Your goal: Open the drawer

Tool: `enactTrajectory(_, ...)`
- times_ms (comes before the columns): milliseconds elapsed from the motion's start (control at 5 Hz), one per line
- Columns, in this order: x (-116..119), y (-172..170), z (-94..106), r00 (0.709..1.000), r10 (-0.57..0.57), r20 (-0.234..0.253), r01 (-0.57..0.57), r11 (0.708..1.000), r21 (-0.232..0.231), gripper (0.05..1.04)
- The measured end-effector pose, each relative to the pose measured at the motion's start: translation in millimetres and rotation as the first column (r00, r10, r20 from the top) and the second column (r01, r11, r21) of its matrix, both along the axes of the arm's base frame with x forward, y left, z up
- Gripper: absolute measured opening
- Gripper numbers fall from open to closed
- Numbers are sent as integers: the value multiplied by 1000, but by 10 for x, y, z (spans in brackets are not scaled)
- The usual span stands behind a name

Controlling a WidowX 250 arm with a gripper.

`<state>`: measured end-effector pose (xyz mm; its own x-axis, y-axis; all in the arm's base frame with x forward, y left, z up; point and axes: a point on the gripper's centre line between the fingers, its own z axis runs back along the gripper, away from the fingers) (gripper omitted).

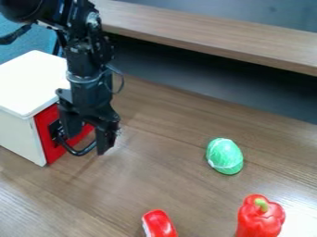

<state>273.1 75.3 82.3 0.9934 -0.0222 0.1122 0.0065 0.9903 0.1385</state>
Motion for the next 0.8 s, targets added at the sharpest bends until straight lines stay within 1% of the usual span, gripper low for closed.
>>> enactTrajectory(200,60,4,-14,999,-5,41,5,1000,7,999)
enactTrajectory(400,85,1,-126,999,-12,52,12,1000,5,999)
enactTrajectory(600,92,-13,-268,998,-29,52,30,1000,-7,999)
enactTrajectory(800,73,4,-398,999,-16,45,17,1000,-24,999)
